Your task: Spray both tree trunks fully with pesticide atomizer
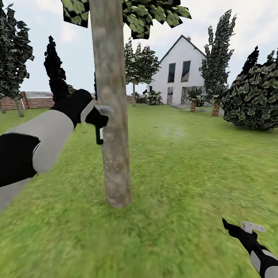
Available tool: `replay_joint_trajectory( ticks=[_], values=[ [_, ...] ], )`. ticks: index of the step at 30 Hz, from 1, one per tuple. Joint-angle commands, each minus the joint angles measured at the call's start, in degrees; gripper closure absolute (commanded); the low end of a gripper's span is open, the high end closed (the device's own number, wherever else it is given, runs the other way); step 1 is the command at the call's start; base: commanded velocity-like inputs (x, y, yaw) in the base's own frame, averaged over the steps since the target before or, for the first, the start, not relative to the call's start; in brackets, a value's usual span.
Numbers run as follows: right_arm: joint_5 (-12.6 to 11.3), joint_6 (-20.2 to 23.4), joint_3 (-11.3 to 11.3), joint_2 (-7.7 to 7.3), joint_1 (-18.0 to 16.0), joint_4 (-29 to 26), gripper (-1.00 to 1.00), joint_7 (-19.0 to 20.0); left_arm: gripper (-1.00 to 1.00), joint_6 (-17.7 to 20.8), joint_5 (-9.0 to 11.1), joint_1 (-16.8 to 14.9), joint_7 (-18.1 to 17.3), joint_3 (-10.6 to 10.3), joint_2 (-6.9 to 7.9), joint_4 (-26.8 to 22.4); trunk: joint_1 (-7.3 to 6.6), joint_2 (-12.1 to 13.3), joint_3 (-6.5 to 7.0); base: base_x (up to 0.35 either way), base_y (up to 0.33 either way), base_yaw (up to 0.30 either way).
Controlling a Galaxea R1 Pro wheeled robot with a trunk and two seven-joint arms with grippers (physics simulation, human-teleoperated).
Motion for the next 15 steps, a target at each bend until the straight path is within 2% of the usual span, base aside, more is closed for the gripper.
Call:
replay_joint_trajectory(
  ticks=[1, 4, 7, 11, 15],
  values=[
    [0.0, 0.0, 0.0, 0.0, 0.0, 0.0, -1.0, 0.0, 1.0, 0.0, 0.0, -1.4, 0.0, 0.0, -0.01, 1.1, 0.01, 0.0, -0.01, 0.0, 0.0, 0.0],
    [0.0, 0.0, 0.0, 0.0, 0.0, 0.0, -1.0, 0.0, 1.0, 0.0, 0.0, -3.1, 0.0, 0.0, -0.01, 2.4, 0.01, 0.0, -0.01, 0.0, 0.0, 0.0],
    [0.0, 0.0, 0.0, 0.0, 0.0, 0.0, -1.0, 0.0, 1.0, 0.0, 0.0, -3.3, 0.0, 0.0, -0.01, 2.8, 0.01, 0.0, -0.01, 0.0, 0.0, 0.0],
    [0.0, 0.0, 0.0, 0.0, 0.0, 0.0, -1.0, 0.0, 1.0, -0.1, 0.1, -3.3, 0.0, 0.0, -0.09, 7.3, 0.01, 0.0, -0.01, 0.0, 0.0, 0.0],
    [0.0, 0.0, 0.0, 0.0, 0.0, 0.0, -1.0, 0.0, 1.0, -0.3, 0.1, -3.1, -0.1, -0.2, -0.14, 9.5, 0.01, 0.0, -0.01, 0.0, 0.0, 0.0]
  ],
)
